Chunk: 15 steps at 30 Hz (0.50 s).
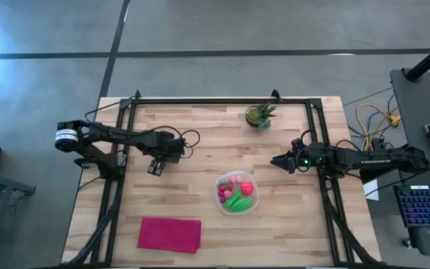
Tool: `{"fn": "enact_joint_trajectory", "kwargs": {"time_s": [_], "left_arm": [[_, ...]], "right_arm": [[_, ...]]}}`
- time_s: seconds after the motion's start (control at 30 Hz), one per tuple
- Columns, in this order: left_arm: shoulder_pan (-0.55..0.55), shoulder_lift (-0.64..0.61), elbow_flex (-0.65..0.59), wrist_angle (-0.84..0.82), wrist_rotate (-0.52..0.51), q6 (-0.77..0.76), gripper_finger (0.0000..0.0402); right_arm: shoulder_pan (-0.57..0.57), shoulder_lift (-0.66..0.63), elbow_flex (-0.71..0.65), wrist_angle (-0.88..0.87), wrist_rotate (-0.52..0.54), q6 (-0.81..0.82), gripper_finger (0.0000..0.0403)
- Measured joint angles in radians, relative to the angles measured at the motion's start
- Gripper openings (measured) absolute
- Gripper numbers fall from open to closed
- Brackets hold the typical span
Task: Pick and placing Produce into tupperware
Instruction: Put the kiwi into the container
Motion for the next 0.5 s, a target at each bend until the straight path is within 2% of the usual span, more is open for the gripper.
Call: {"fn": "enact_joint_trajectory", "kwargs": {"time_s": [0.13,0.27,0.4,0.5], "left_arm": [[0.000,0.000,0.002,-0.003,0.000,-0.032,0.0208],[0.000,-0.004,0.036,-0.004,0.001,-0.088,0.0223],[-0.001,-0.023,0.112,-0.004,0.007,-0.119,0.0230],[-0.004,-0.036,0.207,-0.003,0.083,-0.150,0.0232]], "right_arm": [[0.000,0.001,0.000,0.000,0.000,-0.004,0.0242],[0.000,0.004,0.000,0.000,0.000,-0.009,0.0242],[0.000,0.006,0.000,0.000,0.000,-0.012,0.0242],[0.000,0.006,0.000,0.000,0.000,-0.013,0.0242]]}}
